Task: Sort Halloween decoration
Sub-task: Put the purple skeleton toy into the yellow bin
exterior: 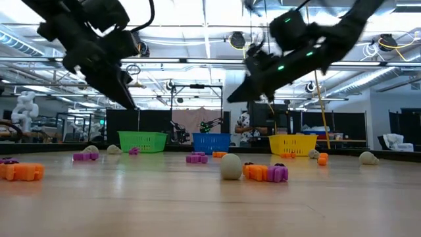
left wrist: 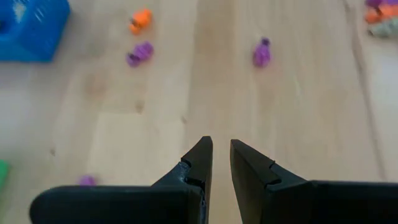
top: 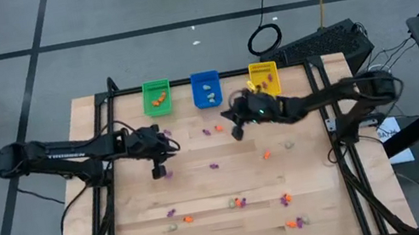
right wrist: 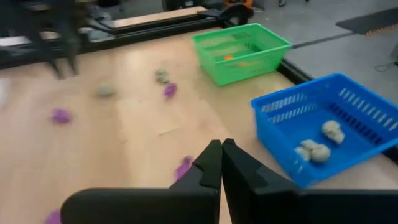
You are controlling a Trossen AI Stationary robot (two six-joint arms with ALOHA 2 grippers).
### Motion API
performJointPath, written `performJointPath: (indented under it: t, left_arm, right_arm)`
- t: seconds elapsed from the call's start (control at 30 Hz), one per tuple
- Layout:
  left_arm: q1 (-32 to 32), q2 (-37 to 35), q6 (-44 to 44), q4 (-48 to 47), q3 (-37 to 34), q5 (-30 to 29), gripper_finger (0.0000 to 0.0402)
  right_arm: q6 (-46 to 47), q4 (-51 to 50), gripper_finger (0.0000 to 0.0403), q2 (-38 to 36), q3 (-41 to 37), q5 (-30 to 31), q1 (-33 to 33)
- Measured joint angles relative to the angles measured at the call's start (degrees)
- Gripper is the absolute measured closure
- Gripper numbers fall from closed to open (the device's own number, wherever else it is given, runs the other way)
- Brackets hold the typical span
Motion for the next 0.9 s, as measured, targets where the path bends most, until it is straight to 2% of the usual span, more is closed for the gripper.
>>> performJointPath:
  t: [0.2,0.4,0.73,0.9]
  left_arm:
    - [-3.0,0.0,-9.1,-13.1,2.7,0.0,0.0345]
    - [-5.5,1.3,-16.5,-19.9,2.7,-0.1,0.0338]
    - [-9.8,9.7,-18.4,-17.8,2.8,0.8,0.0245]
    - [-11.2,14.4,-20.8,-12.4,2.8,0.1,0.0225]
  right_arm:
    - [0.7,-2.5,0.0402,-8.5,-5.5,7.1,6.8]
    - [0.7,-8.0,0.0403,-11.7,-5.7,14.1,11.4]
    - [0.5,-8.2,0.0403,-11.4,-5.8,14.6,14.2]
    - [0.3,-8.4,0.0403,-11.4,-5.8,14.6,14.7]
